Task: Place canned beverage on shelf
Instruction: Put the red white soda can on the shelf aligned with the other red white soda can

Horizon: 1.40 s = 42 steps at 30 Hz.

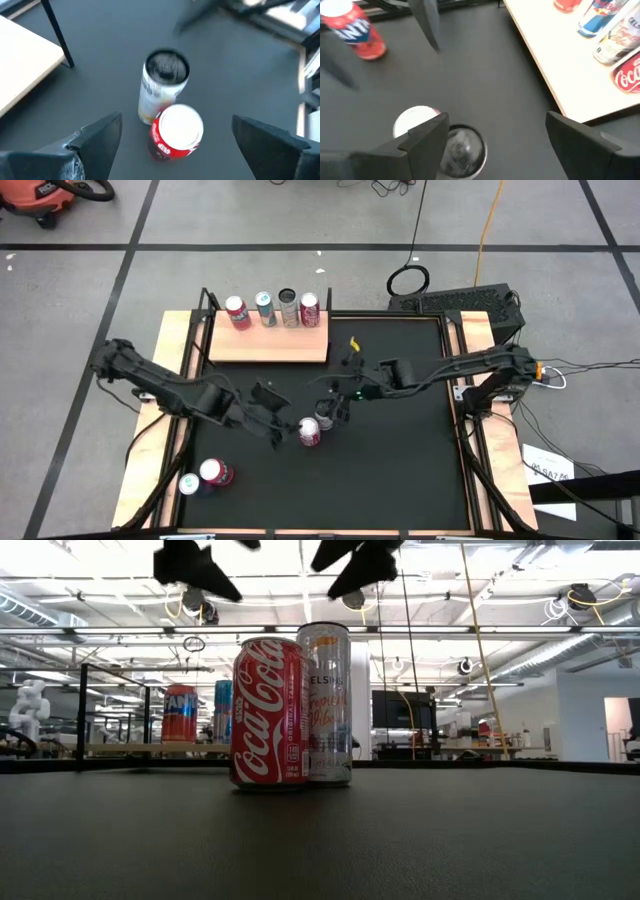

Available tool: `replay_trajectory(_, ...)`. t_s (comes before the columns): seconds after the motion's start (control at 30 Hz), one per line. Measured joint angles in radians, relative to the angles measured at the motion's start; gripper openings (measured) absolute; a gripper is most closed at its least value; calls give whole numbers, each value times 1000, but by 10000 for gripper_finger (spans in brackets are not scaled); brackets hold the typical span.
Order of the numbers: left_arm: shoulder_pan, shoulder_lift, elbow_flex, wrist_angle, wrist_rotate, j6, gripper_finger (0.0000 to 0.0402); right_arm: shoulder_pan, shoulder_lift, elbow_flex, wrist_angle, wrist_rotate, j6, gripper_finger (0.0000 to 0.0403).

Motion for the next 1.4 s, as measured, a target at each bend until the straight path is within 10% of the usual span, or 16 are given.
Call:
replay_trajectory(0.47, 0, 239, -2, 148, 100, 155, 373, 4, -148, 0, -104, 28, 101, 318)
replay_trajectory(1.4, 32, 218, -1, 56, 131, 201, 373, 13, -148, 0, -135, 25, 113, 318)
